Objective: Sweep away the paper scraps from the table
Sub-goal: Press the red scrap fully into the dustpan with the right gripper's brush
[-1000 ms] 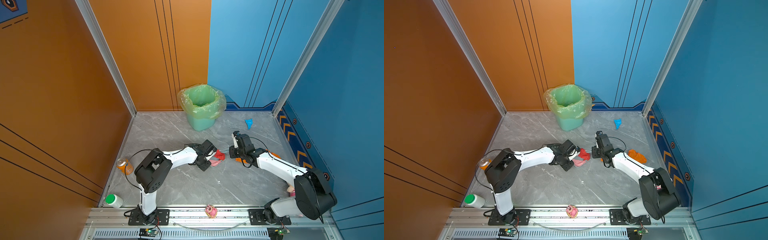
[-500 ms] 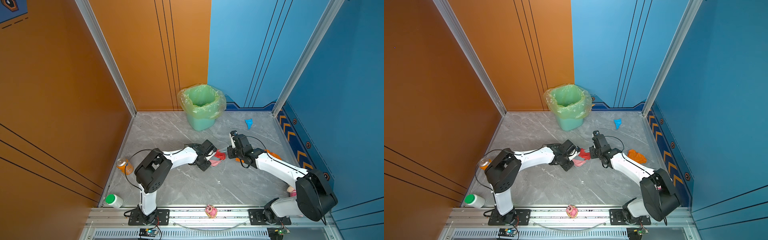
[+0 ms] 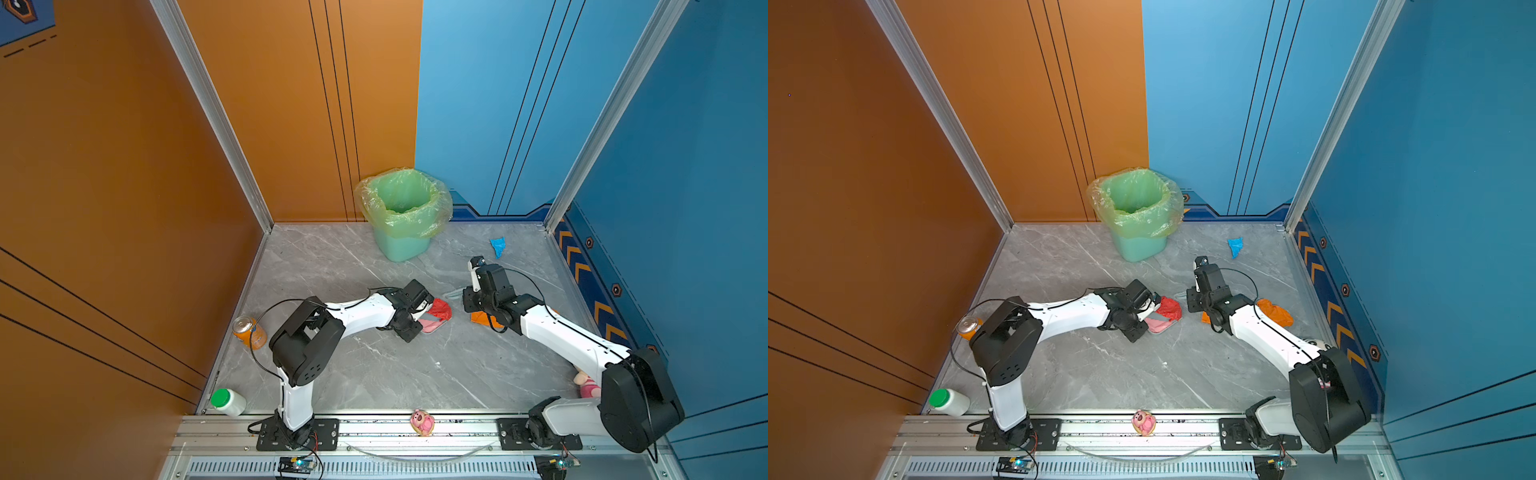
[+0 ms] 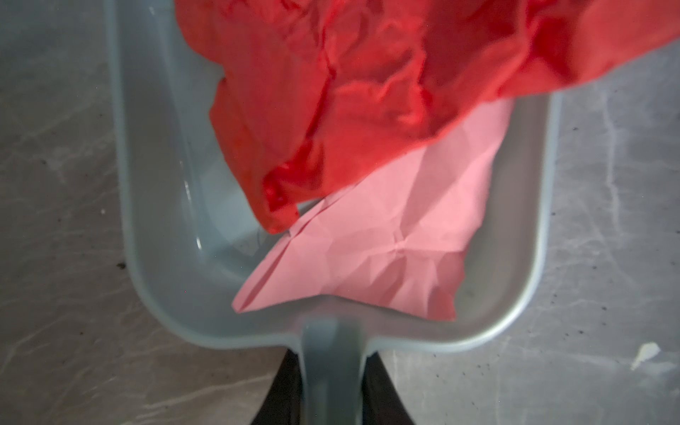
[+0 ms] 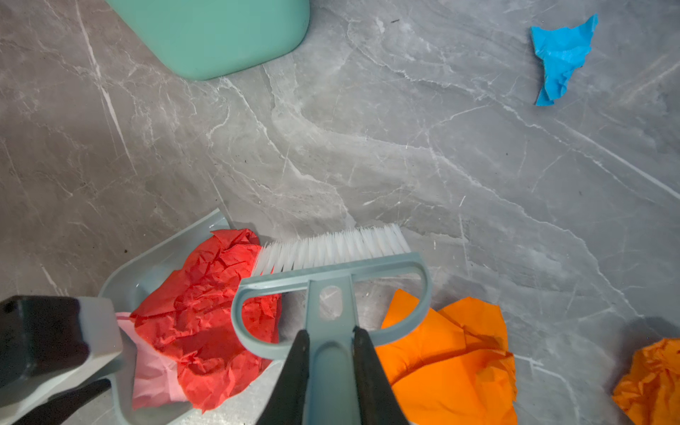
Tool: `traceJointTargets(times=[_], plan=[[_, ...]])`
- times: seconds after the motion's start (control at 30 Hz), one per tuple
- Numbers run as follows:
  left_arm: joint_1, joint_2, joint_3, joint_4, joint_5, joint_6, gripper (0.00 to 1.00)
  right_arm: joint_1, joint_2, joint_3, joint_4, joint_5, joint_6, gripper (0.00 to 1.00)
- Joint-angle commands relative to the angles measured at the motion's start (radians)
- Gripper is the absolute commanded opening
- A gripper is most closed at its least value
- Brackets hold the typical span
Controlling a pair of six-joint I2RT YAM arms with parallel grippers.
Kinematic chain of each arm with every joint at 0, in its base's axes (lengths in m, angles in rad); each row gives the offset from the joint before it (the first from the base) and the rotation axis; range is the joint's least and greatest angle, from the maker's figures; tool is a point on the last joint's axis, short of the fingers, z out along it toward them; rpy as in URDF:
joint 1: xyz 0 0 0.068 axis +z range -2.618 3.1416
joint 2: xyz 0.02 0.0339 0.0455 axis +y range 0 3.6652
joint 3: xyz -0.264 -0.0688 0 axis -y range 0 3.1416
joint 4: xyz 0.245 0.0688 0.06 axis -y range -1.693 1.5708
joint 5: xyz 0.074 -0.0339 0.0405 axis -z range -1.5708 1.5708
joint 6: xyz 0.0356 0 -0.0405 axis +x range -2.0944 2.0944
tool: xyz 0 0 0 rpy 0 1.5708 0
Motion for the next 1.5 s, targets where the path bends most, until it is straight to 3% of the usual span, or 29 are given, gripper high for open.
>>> traceJointTargets(times=[0.0, 0.6, 0.93, 1.47], plan=[[0.000, 0.035, -0.004, -0.023, -0.002, 0.013, 0.00, 0.009, -0.030, -0.003, -0.078, 0.039, -0.027, 0.00], [0.000, 0.044, 0.012, -0.025, 0.011, 0.013, 0.00, 0.066, -0.040, -0.022, -0.082, -0.112, -0.064, 0.00], [0.000, 0.046, 0.021, -0.024, 0.020, 0.009, 0.00, 0.075, 0.005, -0.014, -0.040, -0.275, -0.044, 0.00], [0.000, 0.052, 0.026, -0.022, 0.013, 0.010, 0.00, -0.014, -0.121, -0.022, -0.032, -0.154, -0.042, 0.00]])
